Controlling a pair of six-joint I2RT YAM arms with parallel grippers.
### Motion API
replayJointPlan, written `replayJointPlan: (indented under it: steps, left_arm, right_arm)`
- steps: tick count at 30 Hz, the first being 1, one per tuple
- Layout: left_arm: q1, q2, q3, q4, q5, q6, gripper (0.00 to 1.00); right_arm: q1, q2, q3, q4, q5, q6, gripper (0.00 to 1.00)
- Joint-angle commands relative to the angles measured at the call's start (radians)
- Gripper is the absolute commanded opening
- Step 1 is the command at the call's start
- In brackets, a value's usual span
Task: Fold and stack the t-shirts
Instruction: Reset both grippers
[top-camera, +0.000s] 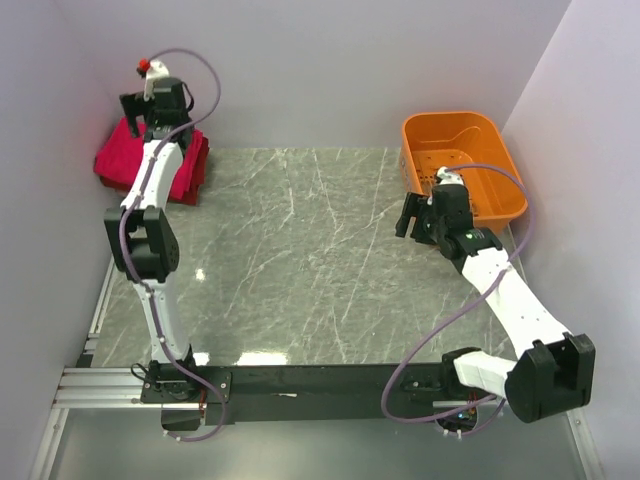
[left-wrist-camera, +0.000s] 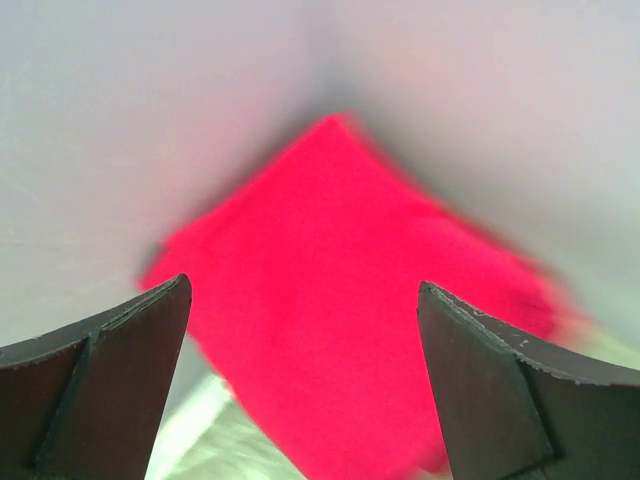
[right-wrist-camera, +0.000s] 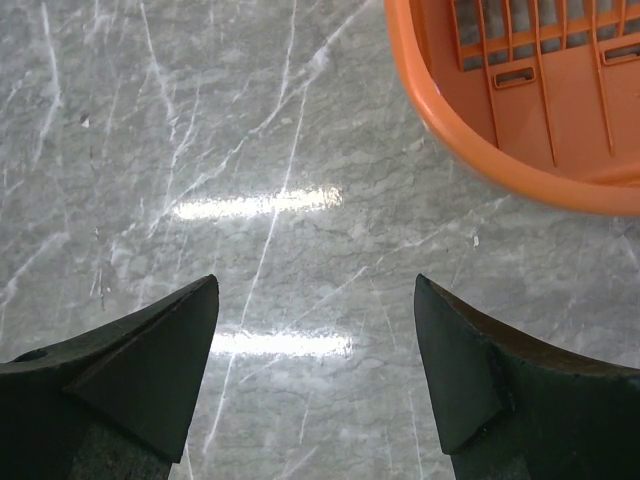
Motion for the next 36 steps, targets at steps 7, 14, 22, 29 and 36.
replayJointPlan:
  steps: [7, 14, 22, 29, 36]
  left_arm:
    - [-0.185, -0.475, -0.303, -0.112, 0.495, -0.528, 0.99]
    - [-0.419, -0.756, -0.838, 0.025, 0.522, -0.646, 0.99]
    - [-0.528, -1.06, -1.262, 0.112, 0.596, -0.726, 0.99]
    - [-0.528, -1.192, -1.339, 0.06, 0.431, -0.766, 0.99]
    - [-0.528, -1.226, -1.351, 0.016, 0.347, -0.805, 0.99]
  right_arm:
    - [-0.006, -0.158, -0.09, 0.057, -0.031, 0.005, 0.85]
    - [-0.006, -0.276, -0.193, 0.15, -0.088, 0.011, 0.85]
    - [-0.006, -0.363, -0.331, 0.326, -0.143, 0.076, 0.86]
    - [-0.006, -0.359, -0.366, 0.321, -0.111, 0.111, 0.86]
    - [-0.006, -0.385, -0.389, 0.328, -0.115, 0.123, 0.85]
